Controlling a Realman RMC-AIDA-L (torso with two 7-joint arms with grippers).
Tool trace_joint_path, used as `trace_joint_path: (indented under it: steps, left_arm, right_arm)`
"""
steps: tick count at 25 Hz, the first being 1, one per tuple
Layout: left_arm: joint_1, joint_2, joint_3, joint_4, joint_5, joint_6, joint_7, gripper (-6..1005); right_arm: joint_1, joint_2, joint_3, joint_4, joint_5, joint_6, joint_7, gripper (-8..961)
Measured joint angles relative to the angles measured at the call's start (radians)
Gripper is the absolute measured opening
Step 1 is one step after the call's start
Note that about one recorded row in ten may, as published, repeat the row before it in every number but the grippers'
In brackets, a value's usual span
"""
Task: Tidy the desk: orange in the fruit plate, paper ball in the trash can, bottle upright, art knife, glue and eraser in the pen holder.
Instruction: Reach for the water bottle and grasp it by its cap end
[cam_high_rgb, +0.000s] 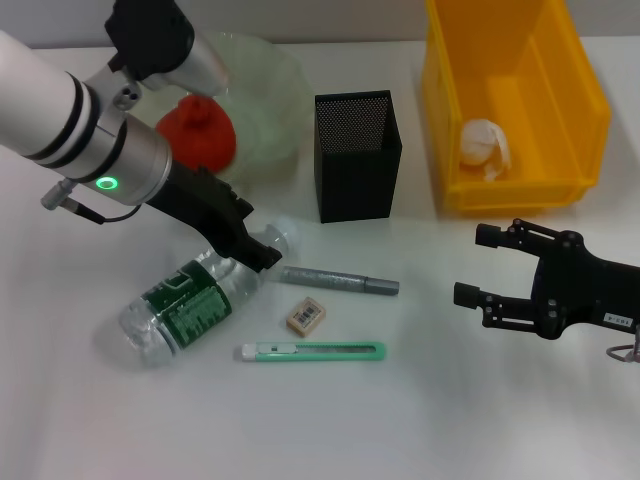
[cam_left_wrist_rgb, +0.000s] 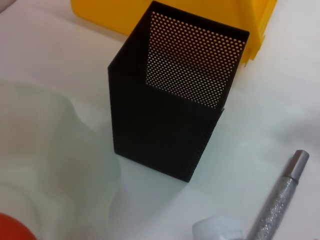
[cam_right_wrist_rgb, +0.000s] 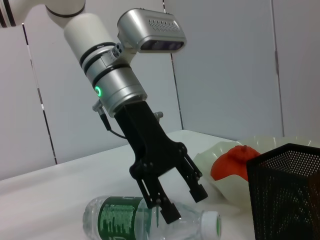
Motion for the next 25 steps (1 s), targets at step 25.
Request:
trace_joint_path:
  steps: [25]
  left_arm:
    - [-0.014,-0.003,0.107,-0.068,-0.044,-0.139,0.002,698]
  right_arm:
    - [-0.011,-0.002,0.0,0.0,0.003,-0.007,-0.002,824]
